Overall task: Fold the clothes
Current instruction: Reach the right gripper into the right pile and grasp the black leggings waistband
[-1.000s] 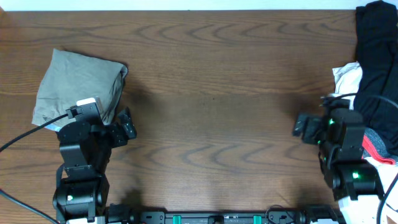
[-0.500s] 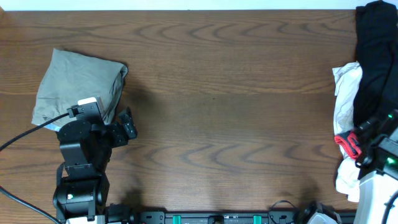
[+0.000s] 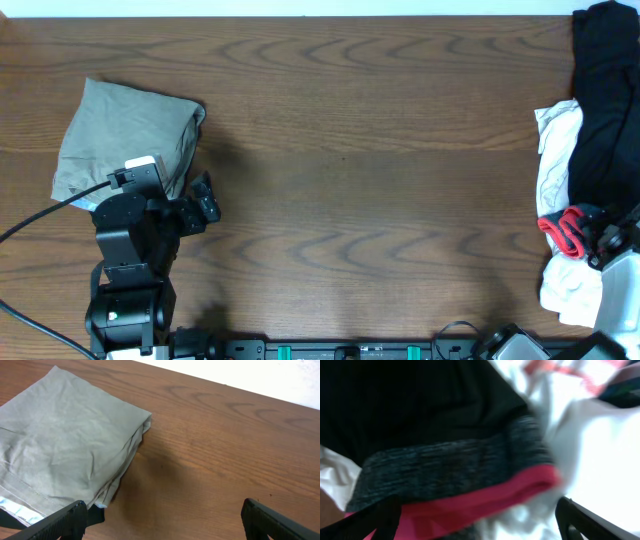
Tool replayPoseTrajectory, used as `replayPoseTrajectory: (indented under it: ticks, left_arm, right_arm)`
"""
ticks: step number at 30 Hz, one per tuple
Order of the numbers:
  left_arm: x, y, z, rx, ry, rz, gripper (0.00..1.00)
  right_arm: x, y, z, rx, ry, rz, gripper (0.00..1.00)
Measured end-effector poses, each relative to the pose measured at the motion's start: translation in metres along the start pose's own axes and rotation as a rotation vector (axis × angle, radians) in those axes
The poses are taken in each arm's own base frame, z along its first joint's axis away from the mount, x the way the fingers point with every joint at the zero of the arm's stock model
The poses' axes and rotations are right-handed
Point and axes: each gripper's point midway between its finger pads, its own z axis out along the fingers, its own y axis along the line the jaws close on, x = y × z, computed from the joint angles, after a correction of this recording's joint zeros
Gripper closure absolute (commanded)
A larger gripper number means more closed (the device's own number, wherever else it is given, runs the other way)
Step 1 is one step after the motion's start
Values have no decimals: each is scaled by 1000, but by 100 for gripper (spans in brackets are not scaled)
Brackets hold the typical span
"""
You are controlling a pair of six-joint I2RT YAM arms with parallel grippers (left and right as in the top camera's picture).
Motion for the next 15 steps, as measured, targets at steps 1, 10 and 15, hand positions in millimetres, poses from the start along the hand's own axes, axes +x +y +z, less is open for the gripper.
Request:
replayPoseTrajectory:
  ticks: [1,10,15]
  left_arm:
    - [0,0,0,0,0,0,2]
    - [0,0,0,0,0,0,2]
    - [0,0,0,0,0,0,2]
  right_arm:
    - [0,4,3,-15,6,2,4]
    - [2,26,15,-121,41,18,6]
    - [-13,43,13,-201,-16,6,13]
